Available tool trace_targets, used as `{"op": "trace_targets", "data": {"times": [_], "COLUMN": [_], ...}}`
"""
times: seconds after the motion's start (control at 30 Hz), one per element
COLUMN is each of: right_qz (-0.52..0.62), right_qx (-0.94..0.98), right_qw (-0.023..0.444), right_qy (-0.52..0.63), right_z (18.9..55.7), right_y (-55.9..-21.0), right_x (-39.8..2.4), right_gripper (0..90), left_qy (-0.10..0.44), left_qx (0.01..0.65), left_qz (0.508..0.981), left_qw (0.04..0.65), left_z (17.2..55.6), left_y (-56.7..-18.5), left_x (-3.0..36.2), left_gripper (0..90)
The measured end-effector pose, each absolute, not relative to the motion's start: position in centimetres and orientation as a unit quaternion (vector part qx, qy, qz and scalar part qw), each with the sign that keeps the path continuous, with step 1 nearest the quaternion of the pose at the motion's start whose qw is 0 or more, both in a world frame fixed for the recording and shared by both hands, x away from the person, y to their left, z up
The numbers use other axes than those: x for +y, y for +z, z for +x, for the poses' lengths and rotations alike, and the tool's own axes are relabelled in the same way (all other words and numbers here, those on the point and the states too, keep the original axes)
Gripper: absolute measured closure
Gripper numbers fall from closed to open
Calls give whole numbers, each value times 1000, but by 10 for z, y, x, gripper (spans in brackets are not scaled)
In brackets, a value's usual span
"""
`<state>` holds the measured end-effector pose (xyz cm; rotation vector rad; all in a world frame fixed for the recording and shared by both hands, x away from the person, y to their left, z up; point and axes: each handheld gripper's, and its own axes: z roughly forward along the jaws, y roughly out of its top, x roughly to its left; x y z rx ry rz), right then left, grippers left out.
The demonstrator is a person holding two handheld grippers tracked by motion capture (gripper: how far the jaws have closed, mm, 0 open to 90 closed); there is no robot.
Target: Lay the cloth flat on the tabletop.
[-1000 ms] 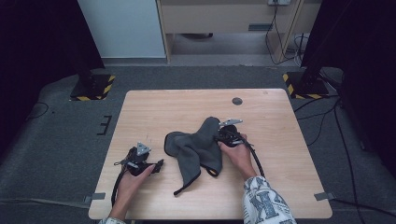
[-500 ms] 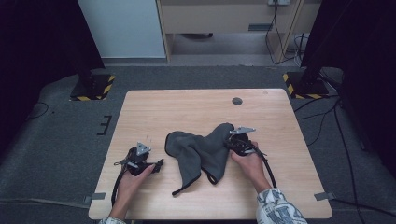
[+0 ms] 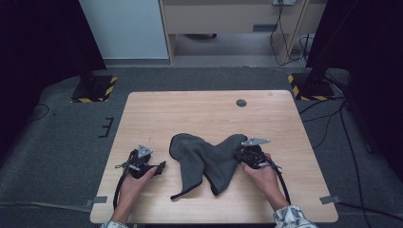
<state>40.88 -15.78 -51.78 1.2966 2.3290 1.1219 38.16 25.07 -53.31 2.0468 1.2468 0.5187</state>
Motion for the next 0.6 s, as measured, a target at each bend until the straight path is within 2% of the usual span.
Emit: {"op": "trace_targets", "data": {"times": [0.07, 0.17, 0.43, 0.6], "right_qz": [446, 442, 451, 457], "right_qx": [799, 799, 791, 782], "right_qw": [121, 123, 135, 145], "right_qy": [386, 388, 391, 397], "right_z": [407, 407, 406, 411], "right_y": [-518, -517, -509, -501], "right_x": [-160, -163, -174, -183], "right_gripper": [825, 757, 485, 431], "left_qy": [200, 200, 209, 220], "left_qx": [478, 479, 474, 468], "left_qz": [786, 785, 784, 784], "left_qw": [338, 338, 342, 344], "left_z": [382, 382, 383, 387], "left_y": [-533, -533, -528, -523], "left_x": [251, 251, 253, 252], "left_gripper": [213, 215, 217, 224]}}
